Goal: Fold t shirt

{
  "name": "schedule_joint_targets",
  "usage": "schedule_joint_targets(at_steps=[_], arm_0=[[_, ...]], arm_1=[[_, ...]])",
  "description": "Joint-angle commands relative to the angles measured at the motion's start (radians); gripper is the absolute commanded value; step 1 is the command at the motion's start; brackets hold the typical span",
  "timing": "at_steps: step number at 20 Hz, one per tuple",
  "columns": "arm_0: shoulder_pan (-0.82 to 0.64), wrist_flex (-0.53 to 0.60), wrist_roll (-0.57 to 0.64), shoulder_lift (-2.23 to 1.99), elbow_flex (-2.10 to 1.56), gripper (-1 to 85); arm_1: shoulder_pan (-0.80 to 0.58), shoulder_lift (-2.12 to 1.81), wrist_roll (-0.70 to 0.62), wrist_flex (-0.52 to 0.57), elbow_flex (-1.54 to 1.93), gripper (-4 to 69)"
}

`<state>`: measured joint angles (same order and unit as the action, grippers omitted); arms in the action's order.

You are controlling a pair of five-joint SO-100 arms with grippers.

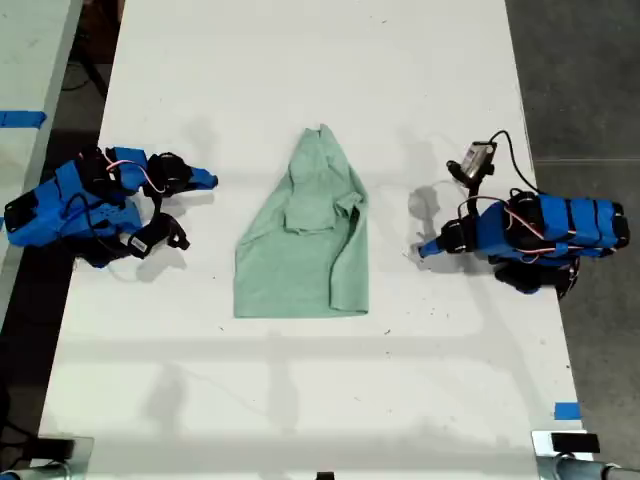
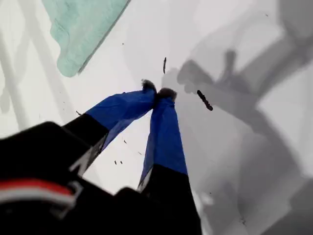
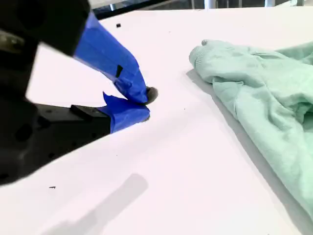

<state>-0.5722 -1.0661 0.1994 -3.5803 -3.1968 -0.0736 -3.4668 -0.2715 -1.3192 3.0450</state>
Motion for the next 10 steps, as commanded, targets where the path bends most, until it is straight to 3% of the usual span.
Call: schedule_joint_targets(at_steps=[1,10], arm_0=[[-0.006,0.002,0.003,-0.005,-0.014,-0.2],[-0.008,0.002,0.003,-0.005,-0.014,-0.2]], arm_1=[[0.018,-0.026,-0.040,0.002,0.071,6.5],[0.018,-0.026,-0.077,0.002,0.069,6.6]])
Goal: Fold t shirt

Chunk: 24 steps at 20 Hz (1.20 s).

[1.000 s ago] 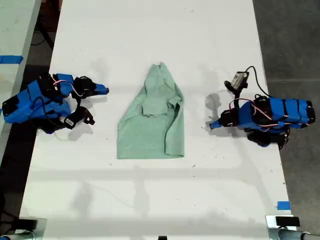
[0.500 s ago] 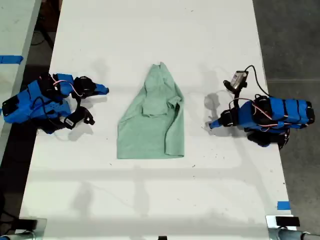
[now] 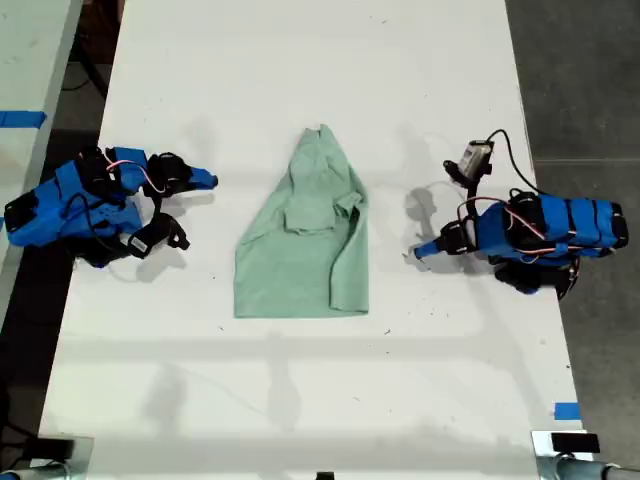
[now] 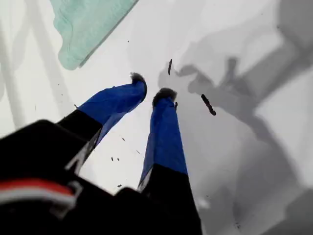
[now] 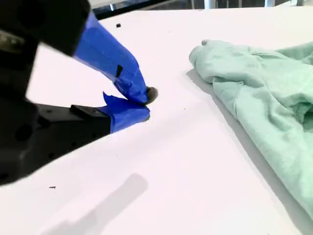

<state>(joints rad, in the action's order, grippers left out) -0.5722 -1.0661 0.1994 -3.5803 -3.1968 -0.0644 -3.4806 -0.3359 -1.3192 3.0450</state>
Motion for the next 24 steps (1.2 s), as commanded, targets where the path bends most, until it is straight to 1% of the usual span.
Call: schedule_joint_targets(at_steps=[1,10,24], arm_0=[[-0.008,0.002,0.003,-0.005,-0.014,-0.2],[-0.008,0.002,0.003,-0.005,-0.014,-0.2],[-0.003,0.002,0.003,-0.005,-0.014,-0.2]], arm_1=[[0.009,-0.012,-0.014,0.000,0.069,6.2],[0.012,-0.012,-0.014,0.000,0.069,3.2],[0.012,-0.012,-0.011,0.000,0.069,2.7]])
